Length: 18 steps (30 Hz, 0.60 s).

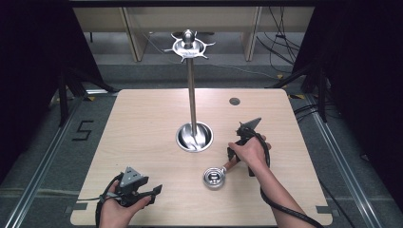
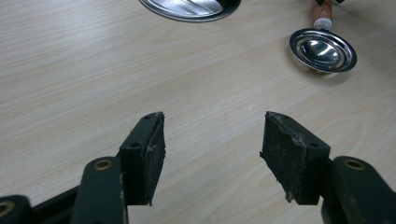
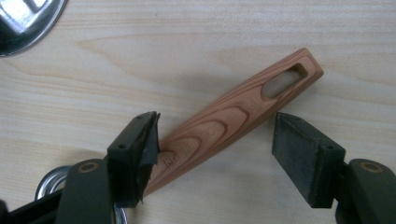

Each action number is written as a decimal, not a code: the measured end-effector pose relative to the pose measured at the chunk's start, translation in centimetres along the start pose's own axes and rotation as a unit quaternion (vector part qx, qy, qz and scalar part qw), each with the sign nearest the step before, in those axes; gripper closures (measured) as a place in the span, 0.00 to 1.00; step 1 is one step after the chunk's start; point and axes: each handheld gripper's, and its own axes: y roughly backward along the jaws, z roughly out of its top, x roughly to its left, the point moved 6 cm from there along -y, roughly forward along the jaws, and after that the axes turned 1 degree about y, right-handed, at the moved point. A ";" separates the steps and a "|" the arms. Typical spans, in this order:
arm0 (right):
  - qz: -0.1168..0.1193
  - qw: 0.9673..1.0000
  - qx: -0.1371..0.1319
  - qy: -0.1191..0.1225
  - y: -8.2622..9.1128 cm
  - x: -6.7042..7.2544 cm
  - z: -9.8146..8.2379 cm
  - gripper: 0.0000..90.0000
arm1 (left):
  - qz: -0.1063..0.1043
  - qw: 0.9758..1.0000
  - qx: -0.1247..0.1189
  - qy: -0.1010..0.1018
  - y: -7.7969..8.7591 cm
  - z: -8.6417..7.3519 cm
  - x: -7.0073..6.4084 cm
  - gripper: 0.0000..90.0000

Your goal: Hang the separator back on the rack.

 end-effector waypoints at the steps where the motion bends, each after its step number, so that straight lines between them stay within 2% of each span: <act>1: 0.001 1.000 0.008 -0.002 0.0 0.1 -0.1 0.37 | 0.001 1.000 0.001 -0.002 0.0 0.0 0.1 0.43; 2: 0.008 1.000 0.005 0.009 -0.2 0.0 -0.1 0.37 | 0.001 1.000 -0.003 0.002 0.0 0.0 0.0 0.43; 3: -0.004 1.000 0.012 0.005 -0.2 0.0 -0.1 0.37 | -0.001 1.000 0.000 0.002 0.0 0.0 -0.1 0.43; 4: 0.002 1.000 0.010 -0.008 -0.4 0.3 0.0 0.37 | -0.002 1.000 -0.003 0.000 0.0 0.0 0.0 0.43; 5: -0.012 1.000 0.022 0.000 -0.3 0.2 -0.1 0.38 | -0.003 1.000 -0.001 0.001 0.0 0.0 0.0 0.43; 6: -0.020 1.000 0.021 0.003 -0.3 0.3 -0.1 0.39 | -0.003 1.000 -0.001 0.000 0.1 0.0 0.0 0.43; 7: -0.024 0.999 0.022 0.011 -0.3 0.3 -0.2 0.42 | -0.003 1.000 0.008 -0.010 0.2 -0.1 0.2 0.43; 8: -0.013 0.999 0.012 0.027 -0.5 0.2 -0.2 0.45 | -0.003 1.000 0.018 -0.019 0.3 -0.2 0.3 0.43; 9: -0.032 0.999 0.027 0.022 -0.2 0.3 -0.3 0.48 | 0.000 0.999 0.022 -0.023 0.3 -0.2 0.4 0.43; 10: -0.032 0.999 0.029 0.027 -0.1 0.4 -0.3 0.51 | -0.002 1.000 0.007 -0.005 0.1 -0.1 0.1 0.43; 11: -0.038 0.998 0.031 0.037 -0.1 0.3 -0.4 0.54 | 0.000 1.000 0.000 0.002 0.0 0.0 0.0 0.43; 12: -0.041 0.998 0.031 0.034 -0.1 0.4 -0.4 0.58 | -0.002 1.000 0.000 0.001 0.0 0.0 0.0 0.43; 14: -0.039 0.997 0.027 0.054 -0.2 0.3 -0.5 0.65 | -0.004 1.000 -0.004 0.001 0.0 0.0 -0.1 0.43; 15: -0.049 0.996 0.033 0.067 0.0 0.1 -0.6 0.67 | -0.003 1.000 -0.003 0.002 0.0 0.0 -0.1 0.43; 16: -0.058 0.995 0.020 0.075 -0.2 0.0 -0.5 0.69 | -0.003 1.000 -0.003 0.001 0.0 0.0 -0.1 0.43; 18: -0.063 0.994 0.032 0.088 0.0 -0.1 -0.6 0.71 | -0.002 1.000 -0.001 0.001 0.0 0.0 0.0 0.43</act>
